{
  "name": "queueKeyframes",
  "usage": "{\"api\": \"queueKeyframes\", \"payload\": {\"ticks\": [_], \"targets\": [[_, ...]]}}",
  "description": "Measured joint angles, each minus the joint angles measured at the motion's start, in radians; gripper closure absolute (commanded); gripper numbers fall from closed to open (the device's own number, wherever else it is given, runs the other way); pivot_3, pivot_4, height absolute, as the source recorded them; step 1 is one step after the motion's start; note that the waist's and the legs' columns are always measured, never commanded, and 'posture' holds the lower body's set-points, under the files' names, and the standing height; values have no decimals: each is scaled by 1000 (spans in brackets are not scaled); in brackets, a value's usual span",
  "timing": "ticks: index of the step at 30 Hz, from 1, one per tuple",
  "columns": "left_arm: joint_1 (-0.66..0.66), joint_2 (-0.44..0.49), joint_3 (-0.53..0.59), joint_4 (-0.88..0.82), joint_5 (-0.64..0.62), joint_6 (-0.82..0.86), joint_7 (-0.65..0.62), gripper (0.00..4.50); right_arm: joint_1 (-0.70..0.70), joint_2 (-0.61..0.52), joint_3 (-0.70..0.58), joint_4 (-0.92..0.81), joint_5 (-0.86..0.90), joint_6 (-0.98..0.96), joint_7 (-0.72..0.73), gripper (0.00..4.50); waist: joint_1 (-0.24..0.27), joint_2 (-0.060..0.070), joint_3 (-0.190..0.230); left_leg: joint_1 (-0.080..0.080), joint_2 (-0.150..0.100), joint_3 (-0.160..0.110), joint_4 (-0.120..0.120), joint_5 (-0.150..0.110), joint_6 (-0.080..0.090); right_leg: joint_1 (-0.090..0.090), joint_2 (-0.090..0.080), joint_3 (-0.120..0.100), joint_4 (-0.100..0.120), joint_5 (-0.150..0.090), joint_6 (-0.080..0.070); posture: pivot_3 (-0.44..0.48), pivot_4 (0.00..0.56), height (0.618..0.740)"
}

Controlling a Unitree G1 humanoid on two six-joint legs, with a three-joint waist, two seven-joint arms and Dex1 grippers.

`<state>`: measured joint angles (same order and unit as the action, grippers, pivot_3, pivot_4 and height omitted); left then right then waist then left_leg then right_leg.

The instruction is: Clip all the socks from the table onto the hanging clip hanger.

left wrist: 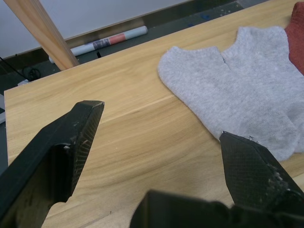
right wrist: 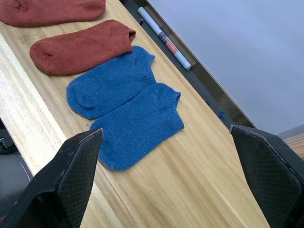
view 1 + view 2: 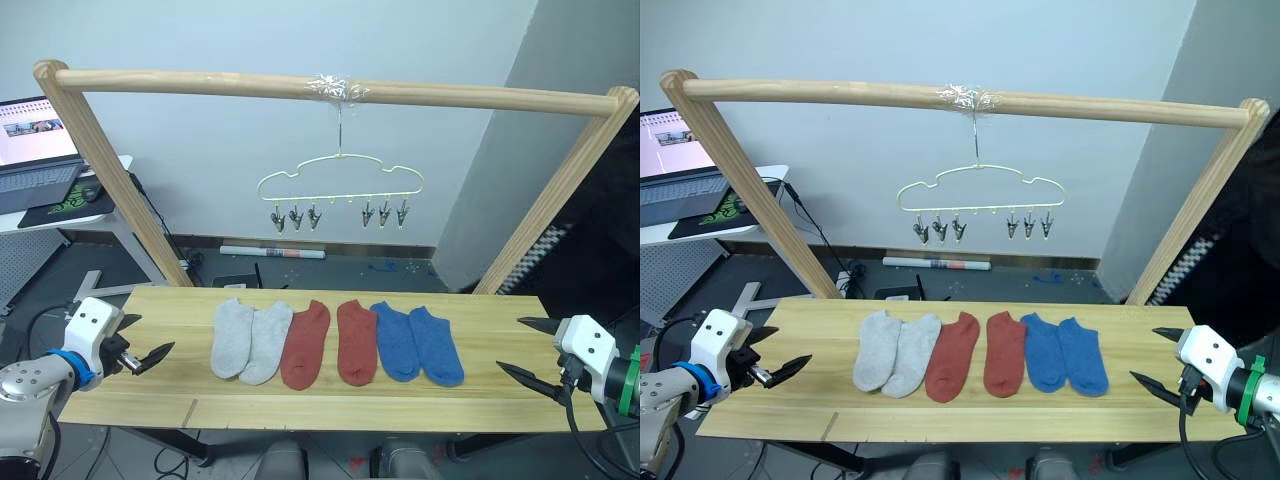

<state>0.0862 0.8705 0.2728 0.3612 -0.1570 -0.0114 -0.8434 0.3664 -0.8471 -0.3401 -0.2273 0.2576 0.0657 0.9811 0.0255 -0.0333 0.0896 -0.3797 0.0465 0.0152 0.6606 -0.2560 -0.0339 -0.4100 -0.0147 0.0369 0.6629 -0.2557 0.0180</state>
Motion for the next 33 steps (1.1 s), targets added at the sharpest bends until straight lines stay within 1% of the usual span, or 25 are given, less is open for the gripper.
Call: {"api": "queueKeyframes", "payload": {"ticks": [5,8,12,17,18,23,28,33], "targets": [[-21,-1,0,36,-2,-28,-12,15,-5,-1,0,-4,0,7,0,0,0,0,0,0,0,0,0,0,0,0,0,0,0,0,0,119,50,711],[-37,-3,1,55,-25,-83,-47,15,-12,-1,0,-14,0,11,-1,0,0,0,0,0,0,0,0,0,0,0,0,0,0,0,0,119,49,711],[-44,-3,2,92,-28,-157,-62,15,-32,8,1,-24,-5,7,-26,0,0,0,0,0,0,0,0,0,0,0,0,0,0,0,0,117,49,711],[-44,-3,2,130,-40,-180,-89,15,-34,29,3,-30,0,23,-47,0,0,0,0,0,0,0,0,0,0,0,0,0,1,0,0,111,49,711],[-44,-3,2,142,-39,-209,-93,15,-34,33,3,-39,0,30,-52,0,0,0,0,0,0,0,0,0,0,0,0,0,1,0,0,110,49,711],[-66,-8,2,165,-35,-285,-74,15,-33,35,10,-59,-3,33,-60,0,0,0,0,0,0,0,0,0,0,0,0,0,1,0,0,100,52,711],[-67,-70,4,123,-62,-271,-58,15,-31,45,16,-90,-3,33,-69,0,0,-1,-1,0,0,0,0,0,0,1,0,0,1,1,1,87,56,711],[-58,-174,1,-45,-98,-215,-2,15,-20,72,50,-146,-1,54,-88,0,0,-1,-1,0,0,-1,0,0,0,1,0,0,2,1,1,75,69,711]]}}
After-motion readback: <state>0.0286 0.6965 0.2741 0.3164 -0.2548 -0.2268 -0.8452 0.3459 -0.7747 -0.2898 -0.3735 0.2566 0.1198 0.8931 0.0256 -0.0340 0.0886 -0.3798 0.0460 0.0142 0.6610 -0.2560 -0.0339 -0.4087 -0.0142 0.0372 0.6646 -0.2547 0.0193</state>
